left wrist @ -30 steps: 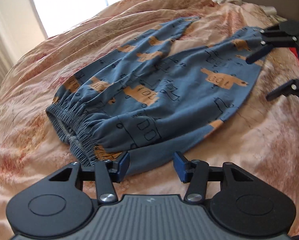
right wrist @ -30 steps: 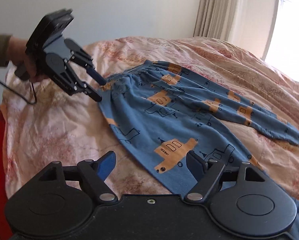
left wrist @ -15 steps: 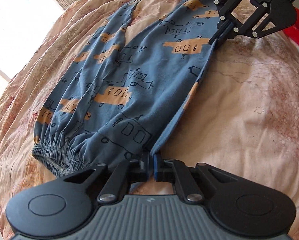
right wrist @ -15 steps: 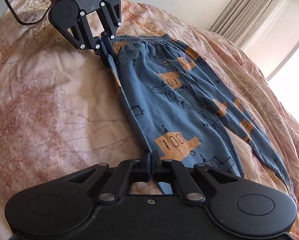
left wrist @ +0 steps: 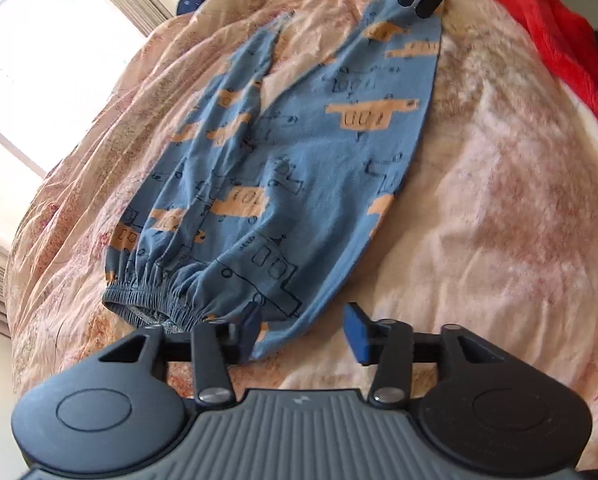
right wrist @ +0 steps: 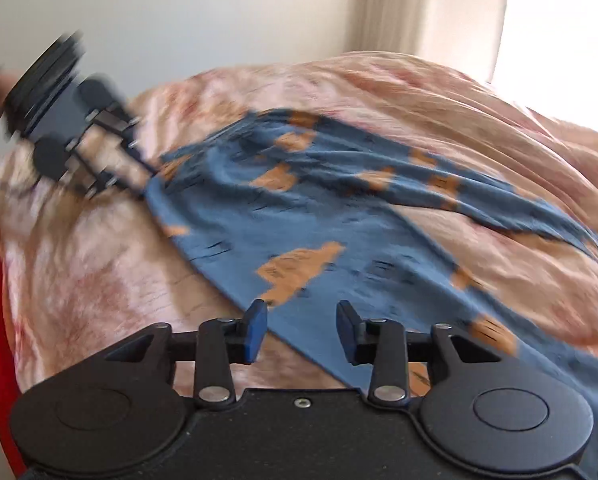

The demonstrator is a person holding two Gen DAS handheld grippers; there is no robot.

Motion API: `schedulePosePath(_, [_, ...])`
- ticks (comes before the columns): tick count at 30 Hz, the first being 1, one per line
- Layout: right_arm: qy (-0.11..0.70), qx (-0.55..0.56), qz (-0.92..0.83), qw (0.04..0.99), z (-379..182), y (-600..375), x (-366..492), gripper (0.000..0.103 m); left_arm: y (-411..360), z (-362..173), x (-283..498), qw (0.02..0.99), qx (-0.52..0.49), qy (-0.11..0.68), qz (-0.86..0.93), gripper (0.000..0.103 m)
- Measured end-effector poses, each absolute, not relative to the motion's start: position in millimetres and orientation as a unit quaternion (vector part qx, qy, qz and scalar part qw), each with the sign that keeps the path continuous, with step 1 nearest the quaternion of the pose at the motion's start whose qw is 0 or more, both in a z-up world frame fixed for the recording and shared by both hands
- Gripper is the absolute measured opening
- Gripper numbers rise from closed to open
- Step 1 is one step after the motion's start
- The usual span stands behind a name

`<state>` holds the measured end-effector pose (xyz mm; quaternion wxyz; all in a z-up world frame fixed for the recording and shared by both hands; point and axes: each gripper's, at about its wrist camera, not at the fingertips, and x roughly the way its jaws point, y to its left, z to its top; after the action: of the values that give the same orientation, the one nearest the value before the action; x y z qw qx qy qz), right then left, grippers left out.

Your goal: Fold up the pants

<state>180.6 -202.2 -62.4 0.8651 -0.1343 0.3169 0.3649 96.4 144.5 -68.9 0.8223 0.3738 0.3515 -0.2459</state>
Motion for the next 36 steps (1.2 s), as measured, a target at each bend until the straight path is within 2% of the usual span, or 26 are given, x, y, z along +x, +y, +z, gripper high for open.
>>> schedulePosePath(1, [0.320,-0.102,0.327,0.883,-55,-237,194,0.051,144,-64,96,0.833,0.352,0.348,-0.245,0.064])
schedulePosePath(5, [0.345,-0.037,0.181,0.920,-44,-365,261,0.053,127,-50,102,0.875,0.250,0.331,-0.250,0.076])
schedulePosePath(9, [0.403,0.026,0.150,0.902,-65,-441,329,0.050,103,-53,116,0.886,0.211,0.331,-0.247,0.076])
schedulePosePath(15, [0.475,0.109,0.175,0.855,-100,-479,378,0.048,85,-63,129,0.890,0.173,0.347,-0.240,0.076])
schedulePosePath(16, [0.483,0.116,0.183,0.848,-104,-482,381,0.043,84,-64,130,0.889,0.172,0.350,-0.238,0.076])
schedulePosePath(17, [0.485,0.125,0.190,0.845,-105,-486,383,0.028,85,-65,132,0.890,0.171,0.353,-0.233,0.076])
schedulePosePath(19, [0.485,0.150,0.214,0.835,-105,-492,385,0.010,87,-65,135,0.891,0.166,0.357,-0.224,0.076])
schedulePosePath(24, [0.435,0.126,0.208,0.867,-81,-495,385,0.006,102,-64,148,0.903,0.128,0.363,-0.191,0.078])
schedulePosePath(25, [0.417,0.134,0.197,0.877,-77,-500,387,0.000,105,-65,150,0.905,0.120,0.364,-0.186,0.078])
schedulePosePath(28, [0.413,0.128,0.148,0.890,-82,-507,393,0.002,112,-67,156,0.908,0.101,0.368,-0.171,0.079])
schedulePosePath(29, [0.425,0.130,0.137,0.885,-87,-508,394,0.009,113,-67,158,0.910,0.096,0.368,-0.167,0.079])
schedulePosePath(30, [0.418,0.136,0.136,0.888,-86,-508,391,0.009,114,-67,158,0.911,0.094,0.366,-0.166,0.079])
schedulePosePath(31, [0.399,0.139,0.157,0.893,-81,-506,385,0.013,114,-67,159,0.912,0.092,0.364,-0.165,0.081])
schedulePosePath(34, [0.391,0.092,0.191,0.896,-74,-480,370,0.035,113,-71,166,0.913,0.095,0.365,-0.153,0.082])
schedulePosePath(36, [0.394,0.066,0.197,0.895,-75,-460,364,0.036,112,-74,171,0.914,0.092,0.369,-0.142,0.082])
